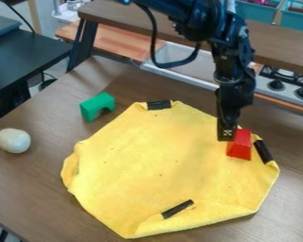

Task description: Move the red figure from the yellow cloth to the left side of the table

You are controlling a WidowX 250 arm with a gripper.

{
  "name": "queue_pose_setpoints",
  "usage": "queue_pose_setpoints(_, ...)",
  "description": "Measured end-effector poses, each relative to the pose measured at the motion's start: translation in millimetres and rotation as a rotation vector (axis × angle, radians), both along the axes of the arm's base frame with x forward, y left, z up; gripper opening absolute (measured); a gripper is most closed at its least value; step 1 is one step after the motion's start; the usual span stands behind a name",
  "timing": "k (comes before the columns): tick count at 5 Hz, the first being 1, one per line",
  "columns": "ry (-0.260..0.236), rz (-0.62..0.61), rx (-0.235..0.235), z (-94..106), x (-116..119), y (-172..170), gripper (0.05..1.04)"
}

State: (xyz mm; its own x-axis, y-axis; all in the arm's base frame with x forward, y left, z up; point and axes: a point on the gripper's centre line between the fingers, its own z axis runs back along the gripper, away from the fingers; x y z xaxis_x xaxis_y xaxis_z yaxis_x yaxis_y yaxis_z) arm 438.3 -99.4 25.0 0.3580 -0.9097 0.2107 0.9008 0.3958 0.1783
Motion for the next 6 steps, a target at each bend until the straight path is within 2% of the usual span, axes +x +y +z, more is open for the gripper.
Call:
queue_pose_setpoints(1, -0.018, -0.009, 0.001, 0.7, 3.2, -7.4, 1.000)
queue_pose_setpoints(3, -0.011, 0.025, -0.010, -10.9, 13.6, -11.3, 1.000)
queue_pose_setpoints(6, 0.023, 0.031, -0.029, -12.8, 25.7, -24.8, 1.001)
